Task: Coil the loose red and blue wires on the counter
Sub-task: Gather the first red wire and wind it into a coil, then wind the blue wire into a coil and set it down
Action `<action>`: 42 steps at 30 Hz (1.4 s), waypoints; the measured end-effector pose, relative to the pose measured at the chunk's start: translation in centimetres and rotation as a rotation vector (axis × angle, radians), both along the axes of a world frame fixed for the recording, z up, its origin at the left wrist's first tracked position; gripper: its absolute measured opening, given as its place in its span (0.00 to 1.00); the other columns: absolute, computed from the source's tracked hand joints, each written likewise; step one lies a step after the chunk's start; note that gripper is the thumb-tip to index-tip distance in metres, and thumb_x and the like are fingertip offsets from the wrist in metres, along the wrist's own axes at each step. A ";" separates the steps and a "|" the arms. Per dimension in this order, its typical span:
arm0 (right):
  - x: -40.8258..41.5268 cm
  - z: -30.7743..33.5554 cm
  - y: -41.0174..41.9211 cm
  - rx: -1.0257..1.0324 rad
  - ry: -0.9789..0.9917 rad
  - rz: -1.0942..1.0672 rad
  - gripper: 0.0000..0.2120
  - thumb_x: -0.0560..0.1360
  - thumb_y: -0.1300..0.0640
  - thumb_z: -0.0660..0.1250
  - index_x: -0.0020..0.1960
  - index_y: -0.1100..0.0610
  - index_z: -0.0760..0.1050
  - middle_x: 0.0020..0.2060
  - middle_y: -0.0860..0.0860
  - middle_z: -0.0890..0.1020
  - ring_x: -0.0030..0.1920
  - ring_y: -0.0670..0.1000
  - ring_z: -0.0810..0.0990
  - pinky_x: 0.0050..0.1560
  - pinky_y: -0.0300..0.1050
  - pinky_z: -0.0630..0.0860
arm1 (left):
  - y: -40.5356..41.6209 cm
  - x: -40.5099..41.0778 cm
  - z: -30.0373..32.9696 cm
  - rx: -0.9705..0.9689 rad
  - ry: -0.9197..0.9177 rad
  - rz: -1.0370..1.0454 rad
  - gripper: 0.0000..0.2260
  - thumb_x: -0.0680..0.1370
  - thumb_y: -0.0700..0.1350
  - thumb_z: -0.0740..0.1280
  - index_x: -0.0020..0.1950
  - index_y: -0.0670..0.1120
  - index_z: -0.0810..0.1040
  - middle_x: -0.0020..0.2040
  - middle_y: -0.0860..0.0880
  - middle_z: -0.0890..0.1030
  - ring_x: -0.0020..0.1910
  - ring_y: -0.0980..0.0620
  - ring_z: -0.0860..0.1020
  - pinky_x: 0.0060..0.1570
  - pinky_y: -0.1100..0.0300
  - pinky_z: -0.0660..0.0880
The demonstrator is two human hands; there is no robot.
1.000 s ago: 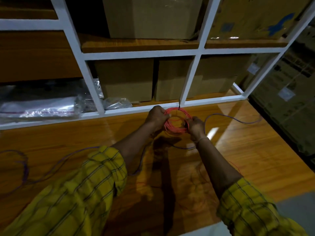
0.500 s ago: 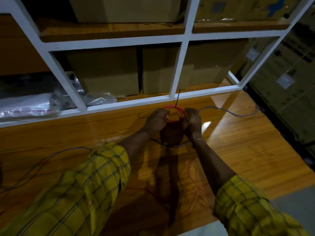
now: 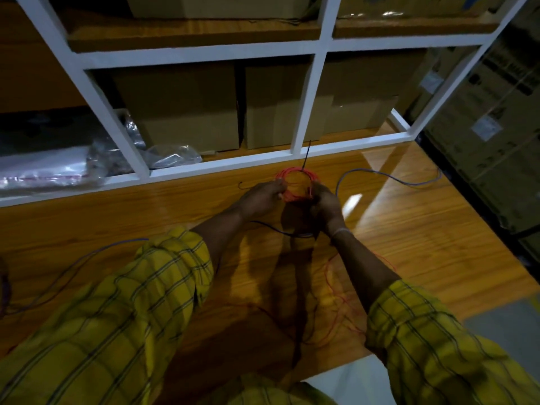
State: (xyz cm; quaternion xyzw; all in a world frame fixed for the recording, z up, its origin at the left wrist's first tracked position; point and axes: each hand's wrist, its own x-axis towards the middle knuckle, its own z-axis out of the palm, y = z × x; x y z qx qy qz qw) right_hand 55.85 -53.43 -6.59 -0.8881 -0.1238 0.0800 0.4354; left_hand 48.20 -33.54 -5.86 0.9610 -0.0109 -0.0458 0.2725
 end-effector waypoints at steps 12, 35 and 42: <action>-11.5 3.0 2.1 -0.178 -0.414 0.263 0.02 0.70 0.64 0.72 0.42 0.61 0.84 0.41 0.59 0.86 0.44 0.60 0.83 0.42 0.51 0.76 | 8.3 -12.4 3.1 -0.227 -0.022 0.102 0.11 0.81 0.45 0.70 0.62 0.47 0.84 0.62 0.50 0.83 0.62 0.52 0.80 0.63 0.53 0.76; -27.3 1.2 17.9 -0.600 -0.139 0.420 0.07 0.70 0.58 0.76 0.46 0.60 0.83 0.45 0.58 0.86 0.48 0.59 0.85 0.44 0.49 0.81 | 22.5 -39.5 1.6 -0.155 -0.155 0.483 0.09 0.80 0.42 0.72 0.58 0.38 0.83 0.55 0.41 0.84 0.55 0.44 0.81 0.52 0.55 0.75; -26.3 1.9 16.5 -0.111 0.141 0.103 0.13 0.74 0.63 0.67 0.32 0.55 0.80 0.35 0.56 0.85 0.37 0.55 0.81 0.39 0.51 0.76 | 24.5 -41.5 -0.8 -0.064 -0.030 0.490 0.16 0.70 0.58 0.72 0.50 0.49 0.77 0.43 0.48 0.80 0.43 0.45 0.80 0.43 0.49 0.79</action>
